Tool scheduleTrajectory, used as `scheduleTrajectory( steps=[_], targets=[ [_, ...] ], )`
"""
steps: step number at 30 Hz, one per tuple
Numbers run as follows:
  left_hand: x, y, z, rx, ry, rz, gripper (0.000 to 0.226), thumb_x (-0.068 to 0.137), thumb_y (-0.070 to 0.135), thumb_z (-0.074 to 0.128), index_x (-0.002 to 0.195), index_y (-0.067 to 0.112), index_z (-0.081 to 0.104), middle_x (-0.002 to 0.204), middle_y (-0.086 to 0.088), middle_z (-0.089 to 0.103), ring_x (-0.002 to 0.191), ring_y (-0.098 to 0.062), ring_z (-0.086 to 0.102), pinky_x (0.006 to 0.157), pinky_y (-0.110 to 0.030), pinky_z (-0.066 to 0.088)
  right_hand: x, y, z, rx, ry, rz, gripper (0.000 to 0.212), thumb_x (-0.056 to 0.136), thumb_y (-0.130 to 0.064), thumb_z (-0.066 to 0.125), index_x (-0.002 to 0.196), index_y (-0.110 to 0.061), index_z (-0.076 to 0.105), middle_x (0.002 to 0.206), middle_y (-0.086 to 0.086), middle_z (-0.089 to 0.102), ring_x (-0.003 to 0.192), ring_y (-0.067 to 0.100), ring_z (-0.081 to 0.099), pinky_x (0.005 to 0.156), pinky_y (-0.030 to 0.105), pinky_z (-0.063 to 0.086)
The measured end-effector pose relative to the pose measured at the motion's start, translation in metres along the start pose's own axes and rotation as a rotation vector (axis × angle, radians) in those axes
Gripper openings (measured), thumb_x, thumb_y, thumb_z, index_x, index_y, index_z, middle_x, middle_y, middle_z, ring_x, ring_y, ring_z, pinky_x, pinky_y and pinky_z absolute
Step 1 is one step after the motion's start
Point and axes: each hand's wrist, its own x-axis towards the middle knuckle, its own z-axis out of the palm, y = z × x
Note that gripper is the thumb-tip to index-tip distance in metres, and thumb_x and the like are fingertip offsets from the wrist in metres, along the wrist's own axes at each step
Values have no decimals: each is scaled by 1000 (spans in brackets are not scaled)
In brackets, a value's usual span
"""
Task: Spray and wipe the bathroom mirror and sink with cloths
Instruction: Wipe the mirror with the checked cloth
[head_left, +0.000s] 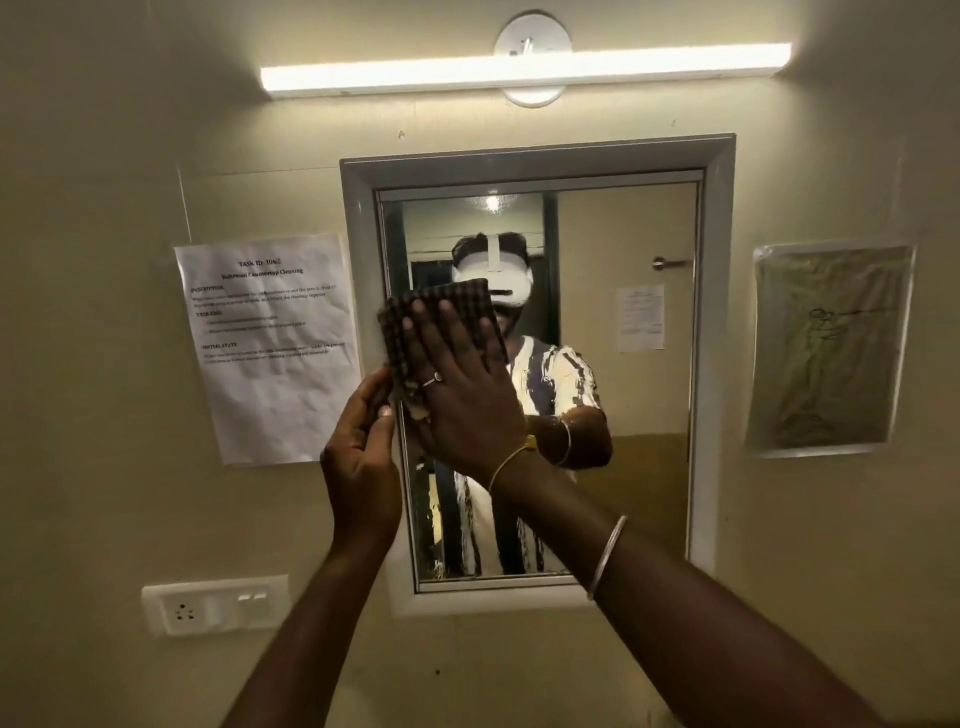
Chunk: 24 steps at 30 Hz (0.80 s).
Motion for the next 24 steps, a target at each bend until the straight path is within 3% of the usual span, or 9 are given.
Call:
scheduleTrajectory(
  steps=[5, 12, 16, 21, 24],
  targets=[
    [-3, -6, 2, 12, 4, 7, 46, 104, 3, 45, 146, 18, 55, 144, 7, 61, 136, -7, 54, 117, -43, 42, -19, 34, -9, -18, -8, 47, 72, 104, -52, 36, 163, -13, 20, 172, 10, 12, 159, 31, 5, 127, 58, 5],
    [-7, -10, 6, 35, 4, 42, 48, 102, 4, 47, 148, 19, 53, 147, 6, 59, 137, -7, 53, 116, -42, 44, -66, 104, -30, -48, 78, 319, 81, 100, -44, 57, 162, -8, 18, 171, 17, 11, 158, 39, 8, 125, 63, 11],
    [-8, -11, 5, 34, 0, 44, 49, 102, 2, 46, 148, 19, 53, 147, 6, 58, 138, -6, 52, 117, -41, 42, -93, 131, -40, -72, 94, 463, 85, 101, -51, 50, 163, -6, 15, 170, 20, 10, 157, 43, 7, 125, 64, 9],
    [-6, -14, 2, 29, -23, 45, 48, 102, 3, 47, 148, 17, 53, 148, 4, 58, 138, -8, 52, 117, -46, 42, -97, 122, -34, -68, 104, 540, 83, 102, -54, 44, 163, -5, 14, 170, 21, 9, 157, 43, 6, 125, 65, 7],
    [-7, -13, -2, 27, -45, 45, 48, 101, 9, 48, 148, 18, 53, 147, 6, 59, 138, -9, 53, 116, -49, 43, -88, 100, -28, -47, 94, 552, 83, 102, -49, 50, 163, -5, 13, 171, 21, 7, 158, 42, 4, 124, 65, 7]
  ],
)
